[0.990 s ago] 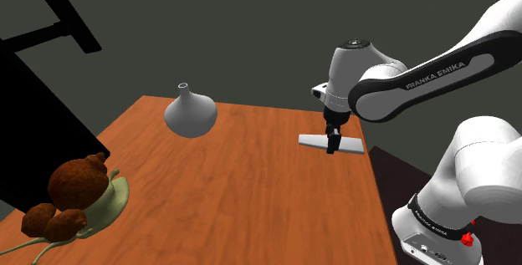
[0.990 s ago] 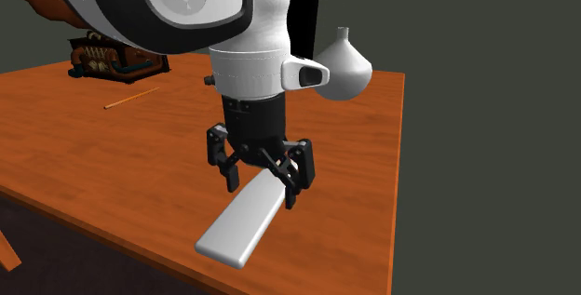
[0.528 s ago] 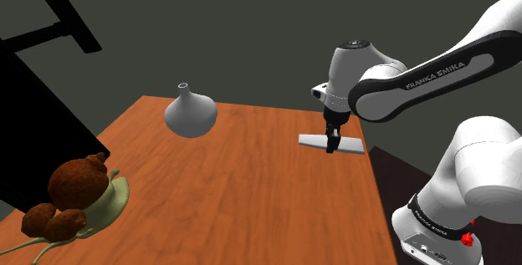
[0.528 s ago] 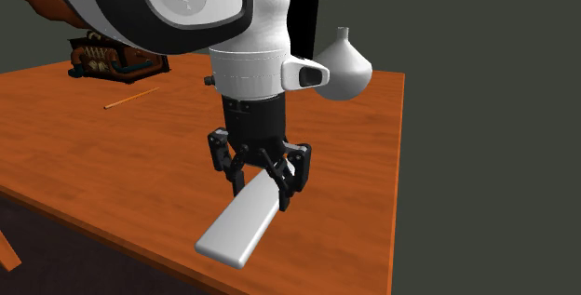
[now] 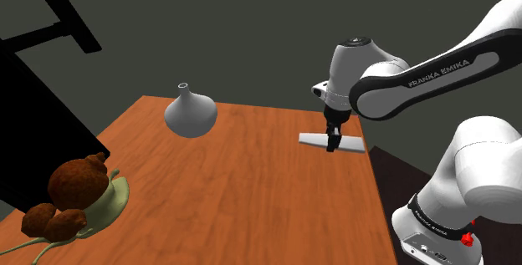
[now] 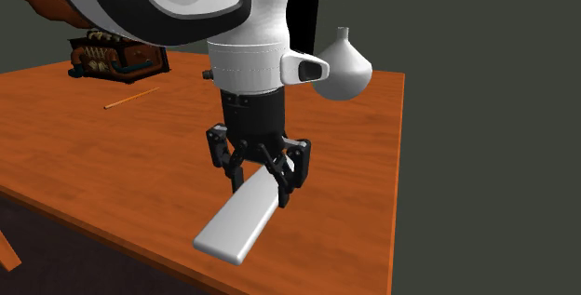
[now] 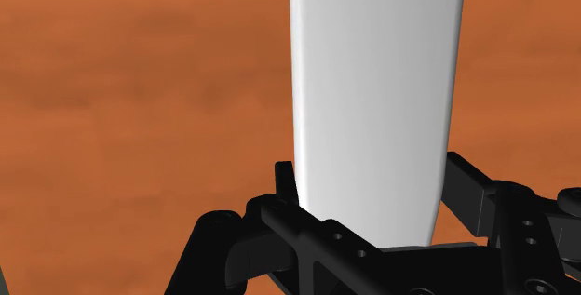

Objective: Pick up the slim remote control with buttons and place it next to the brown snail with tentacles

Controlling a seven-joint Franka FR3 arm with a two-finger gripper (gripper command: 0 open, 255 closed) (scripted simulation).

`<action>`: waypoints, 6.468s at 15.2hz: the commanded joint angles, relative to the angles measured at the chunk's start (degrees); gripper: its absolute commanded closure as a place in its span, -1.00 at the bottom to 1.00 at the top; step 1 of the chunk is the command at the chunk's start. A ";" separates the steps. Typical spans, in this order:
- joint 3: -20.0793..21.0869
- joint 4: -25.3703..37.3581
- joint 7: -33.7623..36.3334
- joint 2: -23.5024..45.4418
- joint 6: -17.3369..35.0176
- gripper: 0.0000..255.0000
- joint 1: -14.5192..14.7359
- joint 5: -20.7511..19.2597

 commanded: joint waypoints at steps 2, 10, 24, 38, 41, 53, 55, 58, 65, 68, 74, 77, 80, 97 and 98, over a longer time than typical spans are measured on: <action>0.17 1.20 -0.08 -1.71 -2.91 1.00 0.00 0.14; 0.78 5.01 -0.17 -6.04 -11.05 1.00 0.10 0.63; 1.74 13.52 -0.38 -10.10 -23.61 1.00 0.38 1.49; 2.50 23.94 -0.61 -10.69 -34.62 1.00 0.69 2.22; 3.61 25.98 0.59 -9.47 -35.49 1.00 1.31 3.06; 14.77 38.59 14.38 7.24 -31.54 1.00 6.66 9.02; 16.42 41.60 16.62 10.52 -31.23 1.00 7.30 9.30; 18.76 46.59 20.00 15.68 -31.04 1.00 8.21 9.30; 23.49 60.87 28.01 28.96 -32.24 1.00 10.70 7.23; 25.04 68.38 31.39 35.30 -33.67 1.00 12.26 5.52; 26.93 87.48 37.44 49.85 -38.98 1.00 17.04 1.02; 27.09 100.92 39.69 58.91 -43.69 1.00 20.72 -1.61; 26.91 103.32 40.23 61.44 -43.61 1.00 21.78 -2.22; 26.80 87.27 40.84 59.68 -29.42 1.00 20.00 -1.97; 26.77 86.60 40.89 59.75 -28.69 1.00 19.95 -2.00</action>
